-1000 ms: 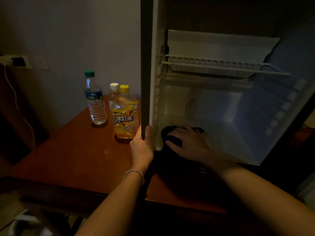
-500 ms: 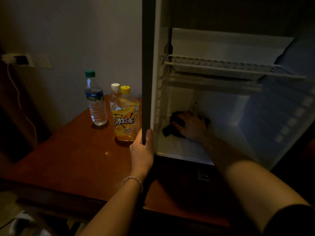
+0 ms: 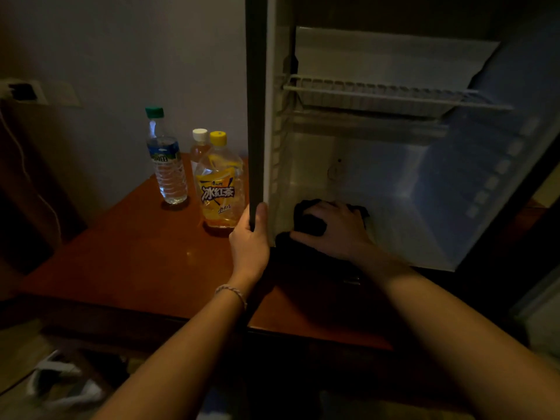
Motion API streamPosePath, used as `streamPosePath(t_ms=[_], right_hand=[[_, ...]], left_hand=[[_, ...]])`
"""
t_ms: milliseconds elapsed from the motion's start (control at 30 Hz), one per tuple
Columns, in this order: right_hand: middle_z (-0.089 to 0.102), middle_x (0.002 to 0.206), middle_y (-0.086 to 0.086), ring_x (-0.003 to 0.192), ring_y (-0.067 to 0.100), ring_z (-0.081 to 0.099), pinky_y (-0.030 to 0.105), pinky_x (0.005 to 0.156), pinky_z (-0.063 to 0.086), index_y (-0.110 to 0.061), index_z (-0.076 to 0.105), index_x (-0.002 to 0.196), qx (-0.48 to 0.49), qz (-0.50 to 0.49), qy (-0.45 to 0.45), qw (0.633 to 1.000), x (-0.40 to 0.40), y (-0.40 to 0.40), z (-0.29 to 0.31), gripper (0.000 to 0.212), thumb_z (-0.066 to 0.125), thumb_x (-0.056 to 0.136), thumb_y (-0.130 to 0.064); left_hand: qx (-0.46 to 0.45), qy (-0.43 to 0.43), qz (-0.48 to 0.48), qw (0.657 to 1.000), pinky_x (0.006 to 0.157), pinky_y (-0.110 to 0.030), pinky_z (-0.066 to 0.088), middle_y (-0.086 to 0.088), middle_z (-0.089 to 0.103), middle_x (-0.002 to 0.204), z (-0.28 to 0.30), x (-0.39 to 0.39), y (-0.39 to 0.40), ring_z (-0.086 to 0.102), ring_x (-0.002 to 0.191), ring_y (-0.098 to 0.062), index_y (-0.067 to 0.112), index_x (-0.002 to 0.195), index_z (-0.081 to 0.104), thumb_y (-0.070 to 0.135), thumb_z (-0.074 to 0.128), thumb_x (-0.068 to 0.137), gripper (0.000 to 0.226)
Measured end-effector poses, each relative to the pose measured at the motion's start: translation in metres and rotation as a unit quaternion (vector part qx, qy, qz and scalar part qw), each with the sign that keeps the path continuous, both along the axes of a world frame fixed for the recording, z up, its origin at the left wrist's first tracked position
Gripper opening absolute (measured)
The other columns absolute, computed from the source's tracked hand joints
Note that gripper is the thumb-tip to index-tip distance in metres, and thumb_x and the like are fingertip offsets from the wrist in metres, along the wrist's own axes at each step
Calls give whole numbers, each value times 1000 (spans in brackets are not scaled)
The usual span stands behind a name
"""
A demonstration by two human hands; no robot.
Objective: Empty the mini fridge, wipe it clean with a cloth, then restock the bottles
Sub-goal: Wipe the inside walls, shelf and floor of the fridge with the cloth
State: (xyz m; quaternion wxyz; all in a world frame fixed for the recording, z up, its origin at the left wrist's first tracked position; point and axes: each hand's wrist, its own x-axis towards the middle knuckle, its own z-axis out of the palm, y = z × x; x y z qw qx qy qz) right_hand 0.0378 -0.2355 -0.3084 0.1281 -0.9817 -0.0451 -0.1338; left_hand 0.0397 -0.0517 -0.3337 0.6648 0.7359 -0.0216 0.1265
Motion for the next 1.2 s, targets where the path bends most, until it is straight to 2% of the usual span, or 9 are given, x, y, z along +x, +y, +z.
streamPosePath(t_ms=[167, 367, 533, 633, 700, 800, 867, 967, 1200], right_hand=[[51, 134, -22, 129, 15, 38, 47, 105, 34, -45, 57, 120, -9, 25, 3, 1000, -9, -12, -6, 58, 53, 76, -81], [58, 123, -23, 120, 12, 45, 38, 95, 36, -43, 63, 112, 7, 45, -47, 998, 1, -18, -11, 45, 58, 79, -74], [64, 118, -19, 112, 16, 53, 37, 90, 42, -39, 67, 109, 45, 49, -73, 995, 28, -25, -13, 48, 56, 76, -73], [65, 123, -10, 115, 21, 56, 36, 94, 43, -33, 68, 113, 47, 36, -69, 996, 51, -31, -7, 42, 67, 81, -61], [62, 128, -8, 122, 22, 53, 39, 100, 41, -35, 66, 115, 49, 20, -49, 997, 66, -35, -2, 41, 66, 83, -60], [59, 134, -8, 128, 21, 49, 48, 106, 37, -37, 63, 120, 54, 2, -22, 998, 84, -37, 2, 44, 61, 85, -63], [58, 135, -9, 129, 22, 48, 50, 107, 35, -38, 62, 122, 49, -8, -13, 999, 89, -36, 2, 45, 59, 86, -64], [59, 133, -10, 129, 23, 48, 53, 107, 35, -40, 62, 120, 52, -11, -18, 998, 87, -35, -1, 43, 59, 85, -65], [65, 115, -19, 114, 17, 56, 48, 95, 44, -41, 66, 105, 66, 49, -63, 995, 32, -33, -12, 48, 50, 75, -76]], left_hand=[[0, -24, -13, 1000, 101, -42, 51, 8, 66, 122, 2, -1, -1, 60, 116, -11, 27, 132, 59, 71, 35, 92, 64], [0, -29, -6, 1000, 100, -49, 51, 5, 66, 120, -5, 7, -1, 60, 115, -14, 26, 131, 58, 84, 33, 85, 78], [8, -30, 5, 1000, 97, -59, 48, -14, 65, 117, -8, 11, -1, 59, 114, -39, 21, 131, 57, 91, 30, 80, 90], [7, -30, -2, 1000, 89, -55, 52, 4, 64, 92, -6, 10, -1, 61, 104, -39, 19, 122, 61, 76, 34, 89, 71], [1, -27, -5, 1000, 84, -54, 53, 12, 57, 84, -6, 10, -1, 62, 101, -40, 18, 119, 61, 67, 36, 92, 61], [-4, -26, -2, 1000, 76, -49, 53, 12, 57, 84, -8, 11, -2, 61, 86, -32, 16, 116, 62, 65, 37, 93, 60], [-9, -24, -6, 1000, 84, -50, 54, 9, 62, 92, -8, 11, -1, 61, 88, -16, 17, 119, 62, 69, 37, 92, 63], [-9, -25, -10, 1000, 95, -46, 53, 1, 67, 111, -8, 9, 0, 62, 106, -18, 19, 126, 60, 79, 37, 88, 75], [2, -23, -16, 1000, 82, -32, 50, 5, 64, 102, -5, 7, -2, 61, 99, -13, 26, 115, 60, 66, 36, 92, 52]])
